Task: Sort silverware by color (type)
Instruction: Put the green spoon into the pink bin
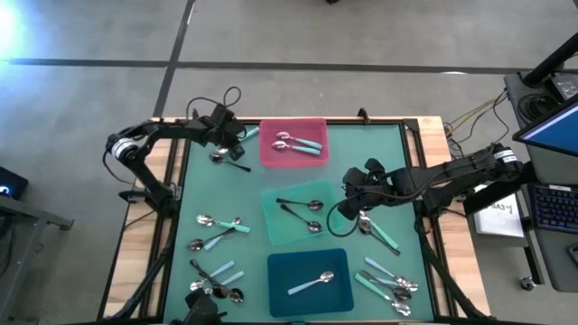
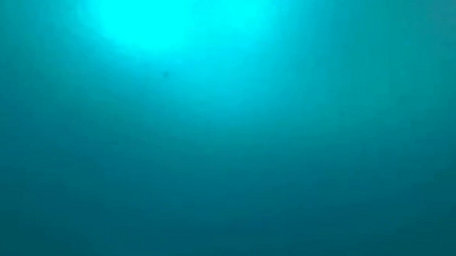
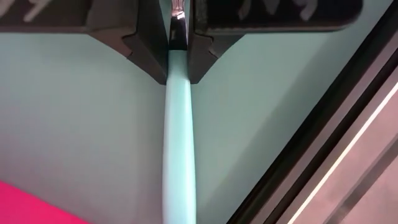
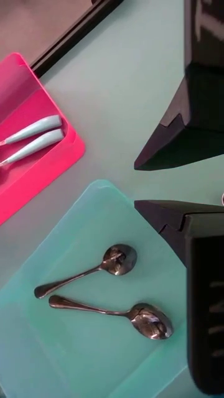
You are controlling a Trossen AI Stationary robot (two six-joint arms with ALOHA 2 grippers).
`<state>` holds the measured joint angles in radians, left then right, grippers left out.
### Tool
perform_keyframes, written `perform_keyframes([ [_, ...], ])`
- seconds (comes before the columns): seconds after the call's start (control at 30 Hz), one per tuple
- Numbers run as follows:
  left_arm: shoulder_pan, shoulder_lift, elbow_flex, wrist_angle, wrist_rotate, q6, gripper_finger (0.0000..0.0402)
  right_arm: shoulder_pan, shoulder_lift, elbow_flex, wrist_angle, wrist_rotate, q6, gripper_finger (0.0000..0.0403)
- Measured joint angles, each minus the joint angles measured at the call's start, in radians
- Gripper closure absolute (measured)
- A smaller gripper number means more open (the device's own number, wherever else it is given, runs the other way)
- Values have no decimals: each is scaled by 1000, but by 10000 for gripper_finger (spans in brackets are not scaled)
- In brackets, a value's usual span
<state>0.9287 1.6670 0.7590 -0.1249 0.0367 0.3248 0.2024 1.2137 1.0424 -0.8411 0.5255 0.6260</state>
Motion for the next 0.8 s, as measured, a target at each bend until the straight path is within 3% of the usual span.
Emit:
perform_keyframes([
  [0.3,1,-61,98,-130,-46,-6,381,0,0,0,-1,0,1,323],
  [0.63,-42,-76,274,-120,-25,-70,380,0,0,-7,0,2,-51,323],
  [0.8,-128,-76,359,-117,148,-92,380,0,0,-27,2,6,-51,323],
])
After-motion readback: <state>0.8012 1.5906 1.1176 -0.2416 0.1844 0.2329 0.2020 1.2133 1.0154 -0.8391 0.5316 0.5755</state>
